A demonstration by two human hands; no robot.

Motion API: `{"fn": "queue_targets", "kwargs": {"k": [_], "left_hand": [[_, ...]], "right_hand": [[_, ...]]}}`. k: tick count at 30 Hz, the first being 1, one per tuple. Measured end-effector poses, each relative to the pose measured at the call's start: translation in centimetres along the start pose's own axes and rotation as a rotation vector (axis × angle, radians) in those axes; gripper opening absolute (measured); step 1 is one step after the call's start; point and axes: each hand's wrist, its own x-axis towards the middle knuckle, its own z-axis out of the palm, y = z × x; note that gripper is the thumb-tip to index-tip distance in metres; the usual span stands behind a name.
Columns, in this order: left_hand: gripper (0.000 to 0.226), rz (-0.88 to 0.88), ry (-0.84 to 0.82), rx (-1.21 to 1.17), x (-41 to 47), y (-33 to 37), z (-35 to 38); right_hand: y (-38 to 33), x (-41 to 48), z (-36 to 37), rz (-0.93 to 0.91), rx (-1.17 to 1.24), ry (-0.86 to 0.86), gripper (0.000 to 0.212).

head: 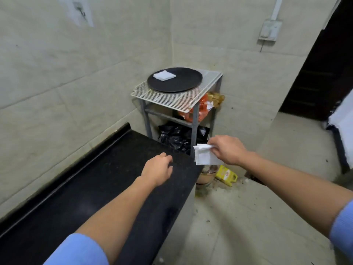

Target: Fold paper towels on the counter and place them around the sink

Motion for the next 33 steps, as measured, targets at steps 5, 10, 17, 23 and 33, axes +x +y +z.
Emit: {"fn": "queue_targets", "kwargs": {"k": [5, 10, 17, 23, 33], "left_hand": [[0.024, 0.058, 0.075, -0.013, 10.4, 0.4, -2.8], [0.025, 0.038, 0.118, -0.032, 18.2, 0.8, -4.8], [0.021, -0.097, 0.187, 0.002, 28.8, -0.6, -5.2], [0.023, -0.33, 0.287, -0.043, 37.9, -0.1, -6.0], [0.024, -0.602, 0.276, -0.014, 43.9, -2.7, -6.7]], "right_hand": [[5.3, 6.1, -3.3, 0.062, 0.044, 0.073, 0.016], [10.5, 12.6, -5.0, 0.064, 0.058, 0.119, 0.015], [16.9, 24.4, -6.7, -0.088, 0.083, 0.161, 0.015], [21.5, 35.4, -7.8, -0.274, 0.135, 0.165, 0.021], [21.1, 51.4, -8.5, -0.486, 0.187, 0.113, 0.021]]}}
